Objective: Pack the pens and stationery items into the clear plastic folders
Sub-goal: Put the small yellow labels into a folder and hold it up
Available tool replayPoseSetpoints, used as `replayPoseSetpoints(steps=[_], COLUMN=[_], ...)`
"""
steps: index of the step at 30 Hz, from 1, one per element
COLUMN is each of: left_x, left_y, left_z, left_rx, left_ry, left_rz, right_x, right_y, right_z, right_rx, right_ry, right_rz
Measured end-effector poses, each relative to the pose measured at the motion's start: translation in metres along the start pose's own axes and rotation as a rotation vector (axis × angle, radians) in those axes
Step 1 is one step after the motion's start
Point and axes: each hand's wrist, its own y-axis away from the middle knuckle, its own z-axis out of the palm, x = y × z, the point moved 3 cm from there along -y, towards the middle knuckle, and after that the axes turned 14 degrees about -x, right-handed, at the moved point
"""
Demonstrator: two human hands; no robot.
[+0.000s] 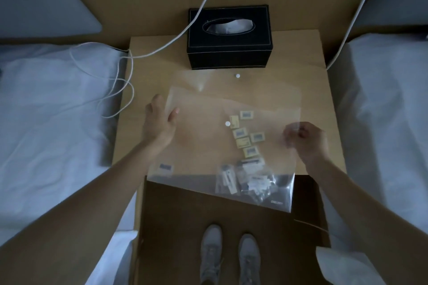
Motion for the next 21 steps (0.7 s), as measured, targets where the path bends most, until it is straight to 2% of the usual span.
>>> replayPoseSetpoints(steps=[4,11,13,15,18,21], left_x=[-0.005,-0.028,-0.036,-0.042,-0.043,-0.038], left_y=[-0.020,-0.039,-0.041,-0.041,-0.035,-0.014], left_z=[0.006,0.013,0.015,0.014,0.013,0.006], left_rx=[-0.011,0.026,0.013,0.005,-0.015,-0.005], left_ry=[-0.094,0.067,0.168,0.372,0.704,0.823], left_rz=[0.046,-0.106,-0.137,-0.130,-0.113,-0.061], right_x=[0.001,0.001,-0.002,-0.006,-0.018,-0.033], right_y=[-0.003,0.001,0.003,0.007,0.019,0.040], right_z=[0.005,0.010,0.013,0.014,0.015,0.014], right_rx=[0.057,0.114,0.130,0.146,0.075,0.044], right_ry=[-0.010,-0.129,-0.187,-0.198,-0.309,-0.306], right_rz=[-0.030,0.007,0.037,0.049,-0.001,-0.060])
